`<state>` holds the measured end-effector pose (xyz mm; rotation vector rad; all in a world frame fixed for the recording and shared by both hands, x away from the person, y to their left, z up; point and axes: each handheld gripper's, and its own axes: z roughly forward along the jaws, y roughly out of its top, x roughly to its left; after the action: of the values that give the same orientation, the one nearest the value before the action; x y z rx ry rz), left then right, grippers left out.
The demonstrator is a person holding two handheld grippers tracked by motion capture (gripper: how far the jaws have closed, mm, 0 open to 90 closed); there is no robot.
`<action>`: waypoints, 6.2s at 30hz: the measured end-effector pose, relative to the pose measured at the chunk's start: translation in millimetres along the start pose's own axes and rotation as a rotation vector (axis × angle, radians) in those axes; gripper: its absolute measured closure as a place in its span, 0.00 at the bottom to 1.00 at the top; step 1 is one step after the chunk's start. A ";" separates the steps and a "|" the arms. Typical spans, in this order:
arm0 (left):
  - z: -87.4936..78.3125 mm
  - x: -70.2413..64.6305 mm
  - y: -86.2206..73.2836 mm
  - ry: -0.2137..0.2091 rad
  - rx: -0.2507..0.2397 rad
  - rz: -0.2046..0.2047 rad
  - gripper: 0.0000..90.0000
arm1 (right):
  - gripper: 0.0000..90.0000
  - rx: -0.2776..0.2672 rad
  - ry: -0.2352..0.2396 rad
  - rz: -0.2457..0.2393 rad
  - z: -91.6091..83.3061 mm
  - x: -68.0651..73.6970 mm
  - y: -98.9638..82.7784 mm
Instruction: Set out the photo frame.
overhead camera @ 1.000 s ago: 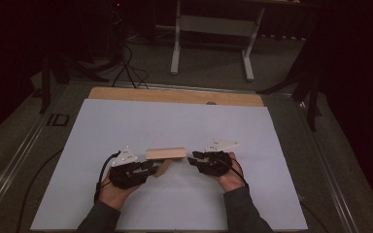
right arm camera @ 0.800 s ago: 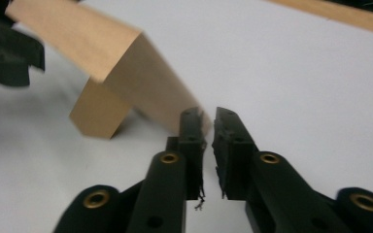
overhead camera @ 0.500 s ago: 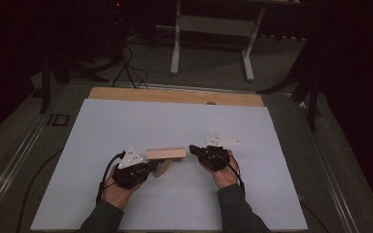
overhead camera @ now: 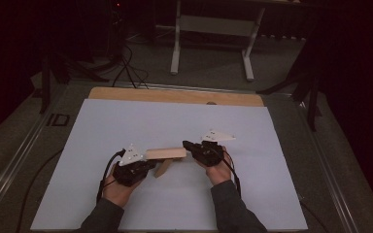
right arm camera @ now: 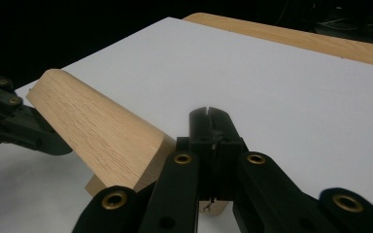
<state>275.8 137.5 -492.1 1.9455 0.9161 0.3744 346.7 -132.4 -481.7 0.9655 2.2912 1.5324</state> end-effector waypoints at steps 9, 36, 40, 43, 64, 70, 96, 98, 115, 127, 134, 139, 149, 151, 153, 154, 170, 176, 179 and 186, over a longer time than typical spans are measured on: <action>4.4 -0.2 0.5 -0.003 0.008 0.001 0.99 | 0.99 -0.009 0.019 0.014 -1.0 -6.0 2.8; 8.4 6.8 6.9 -0.004 -0.011 -0.030 0.99 | 0.99 0.041 0.084 -0.079 -1.0 8.1 1.5; 9.3 6.8 7.0 -0.006 -0.009 -0.031 0.99 | 0.99 0.042 0.088 -0.084 -1.1 9.3 1.5; 10.6 5.9 7.3 -0.011 -0.006 -0.027 0.99 | 0.99 0.046 0.089 -0.088 -1.4 10.7 1.4; 16.1 2.9 7.4 -0.024 0.008 -0.030 0.99 | 0.99 0.070 0.124 -0.118 -3.1 24.0 0.3; 16.9 4.1 7.0 -0.021 0.009 -0.030 0.99 | 0.99 0.077 0.127 -0.130 -4.2 28.8 -0.7; 19.3 14.8 5.9 0.001 0.005 -0.077 1.00 | 0.98 0.113 0.165 -0.216 3.1 56.7 -2.6; 19.5 15.4 5.7 0.001 0.004 -0.078 1.00 | 0.98 0.114 0.167 -0.215 3.5 58.1 -2.7; 15.6 19.0 4.7 0.002 -0.012 -0.083 0.95 | 0.95 0.112 0.155 -0.238 4.3 64.2 -2.0; 0.3 24.2 5.8 0.028 -0.048 -0.092 0.89 | 0.90 0.080 0.111 -0.213 -8.9 53.5 1.2; -10.7 27.4 7.5 0.041 -0.086 -0.131 0.81 | 0.86 0.066 0.083 -0.195 -14.9 45.4 1.5; -19.8 30.5 8.8 0.047 -0.112 -0.161 0.77 | 0.83 0.071 0.070 -0.196 -15.5 44.2 1.0; -31.8 26.7 14.8 0.054 -0.138 -0.152 0.63 | 0.79 0.071 0.056 -0.198 -16.3 41.4 0.6; -32.6 25.2 16.0 0.048 -0.134 -0.154 0.61 | 0.78 0.075 0.048 -0.200 -16.7 40.7 0.4; -33.5 23.6 17.2 0.041 -0.136 -0.153 0.59 | 0.78 0.076 0.046 -0.199 -17.2 40.2 0.3; -34.0 22.8 17.8 0.037 -0.136 -0.150 0.59 | 0.78 0.075 0.046 -0.198 -17.4 40.0 0.3; -36.6 11.7 25.2 0.025 -0.133 -0.150 0.48 | 0.77 0.064 0.029 -0.186 -21.3 34.4 0.7; -33.5 3.5 28.3 0.042 -0.131 -0.137 0.35 | 0.76 0.062 0.027 -0.180 -22.6 33.1 1.1; -29.5 -0.3 28.2 0.043 -0.121 -0.129 0.33 | 0.76 0.057 0.022 -0.177 -23.7 32.0 1.5; -16.7 -6.9 25.4 0.065 -0.082 -0.115 0.31 | 0.73 0.045 0.011 -0.172 -27.9 28.4 3.4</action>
<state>272.8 135.2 -461.1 1.8059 1.0333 0.4039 312.1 -134.5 -461.8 0.7503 2.3567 1.4254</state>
